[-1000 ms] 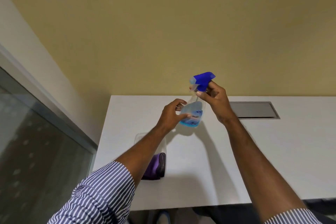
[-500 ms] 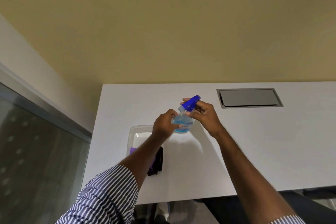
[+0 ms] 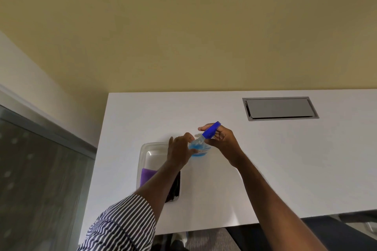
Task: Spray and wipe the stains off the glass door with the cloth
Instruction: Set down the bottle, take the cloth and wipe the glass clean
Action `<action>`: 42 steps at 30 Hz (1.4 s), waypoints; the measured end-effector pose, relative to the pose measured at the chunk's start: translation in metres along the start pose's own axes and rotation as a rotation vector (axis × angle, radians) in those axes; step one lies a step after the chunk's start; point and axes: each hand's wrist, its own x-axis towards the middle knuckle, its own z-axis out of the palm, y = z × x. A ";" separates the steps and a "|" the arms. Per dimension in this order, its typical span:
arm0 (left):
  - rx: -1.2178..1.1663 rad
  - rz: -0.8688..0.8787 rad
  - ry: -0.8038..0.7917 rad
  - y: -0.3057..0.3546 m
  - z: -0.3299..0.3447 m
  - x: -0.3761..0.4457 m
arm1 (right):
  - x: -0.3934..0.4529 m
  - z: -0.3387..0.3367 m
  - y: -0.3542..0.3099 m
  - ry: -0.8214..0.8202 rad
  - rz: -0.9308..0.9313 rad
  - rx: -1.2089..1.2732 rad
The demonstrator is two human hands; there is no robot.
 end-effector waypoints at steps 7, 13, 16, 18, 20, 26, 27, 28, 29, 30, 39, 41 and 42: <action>0.051 -0.023 -0.004 -0.002 0.010 0.001 | 0.004 0.003 0.000 -0.005 -0.049 -0.099; 0.079 0.020 -0.028 -0.008 0.003 -0.001 | 0.001 0.004 -0.006 -0.045 -0.061 -0.142; 0.072 0.050 -0.052 -0.013 -0.004 -0.002 | -0.001 0.003 -0.009 -0.046 -0.016 -0.101; 0.077 0.074 -0.060 -0.017 -0.009 -0.004 | -0.003 0.003 -0.009 -0.034 0.006 -0.083; 0.076 0.096 -0.051 -0.023 -0.014 -0.008 | -0.007 0.004 -0.005 -0.009 0.038 -0.048; 0.087 0.109 0.068 -0.049 -0.029 -0.027 | -0.027 0.013 0.035 0.173 0.147 -0.030; 0.080 0.105 0.088 -0.054 -0.031 -0.031 | -0.030 0.017 0.043 0.198 0.173 -0.045; 0.074 0.100 0.105 -0.058 -0.033 -0.036 | -0.033 0.022 0.051 0.219 0.198 -0.064; 0.065 0.095 0.120 -0.063 -0.035 -0.041 | -0.036 0.027 0.059 0.235 0.219 -0.087; 0.058 0.089 0.134 -0.068 -0.036 -0.046 | -0.040 0.034 0.065 0.249 0.238 -0.105; 0.100 0.062 0.234 -0.106 -0.042 -0.093 | -0.073 0.105 0.089 0.260 0.297 -0.238; 0.120 0.034 0.233 -0.114 -0.042 -0.102 | -0.082 0.122 0.089 0.243 0.280 -0.298; 0.125 0.015 0.224 -0.119 -0.042 -0.106 | -0.087 0.130 0.088 0.237 0.266 -0.325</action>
